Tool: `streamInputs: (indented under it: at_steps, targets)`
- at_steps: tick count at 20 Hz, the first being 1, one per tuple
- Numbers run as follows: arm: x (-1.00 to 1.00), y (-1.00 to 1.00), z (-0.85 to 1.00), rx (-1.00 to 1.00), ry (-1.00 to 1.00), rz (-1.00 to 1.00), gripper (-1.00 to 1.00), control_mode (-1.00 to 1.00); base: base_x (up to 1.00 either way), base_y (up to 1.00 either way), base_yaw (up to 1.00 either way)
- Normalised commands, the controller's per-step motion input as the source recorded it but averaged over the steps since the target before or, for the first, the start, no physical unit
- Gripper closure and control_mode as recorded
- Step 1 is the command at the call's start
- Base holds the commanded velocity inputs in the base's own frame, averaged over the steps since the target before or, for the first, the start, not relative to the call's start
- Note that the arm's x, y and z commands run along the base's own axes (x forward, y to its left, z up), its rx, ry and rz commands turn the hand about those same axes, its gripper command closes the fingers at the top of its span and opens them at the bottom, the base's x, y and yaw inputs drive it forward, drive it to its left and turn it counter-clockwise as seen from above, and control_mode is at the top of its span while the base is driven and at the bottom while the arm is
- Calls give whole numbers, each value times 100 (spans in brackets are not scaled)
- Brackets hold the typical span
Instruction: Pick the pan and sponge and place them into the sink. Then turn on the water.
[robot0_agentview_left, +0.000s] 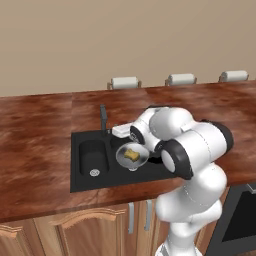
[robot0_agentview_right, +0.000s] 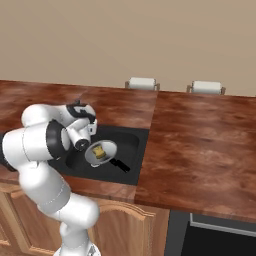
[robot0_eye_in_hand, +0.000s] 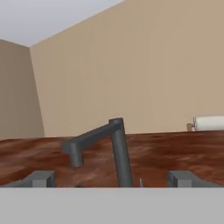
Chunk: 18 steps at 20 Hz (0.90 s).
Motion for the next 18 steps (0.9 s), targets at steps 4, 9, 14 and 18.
streamInputs:
  at_steps: [4, 9, 14, 18]
  targets:
    - [24, 0, -11, 3, -1, -1, -100, -100, 0, 0, 0]
    - [20, -1, -6, 1, -4, 6, -100, -100, 0, 0, 0]
    - [8, -3, 0, 0, -10, 6, -100, -100, 0, 0, 0]
    - [8, 0, 0, 0, -10, 7, -100, -100, 0, 0, 0]
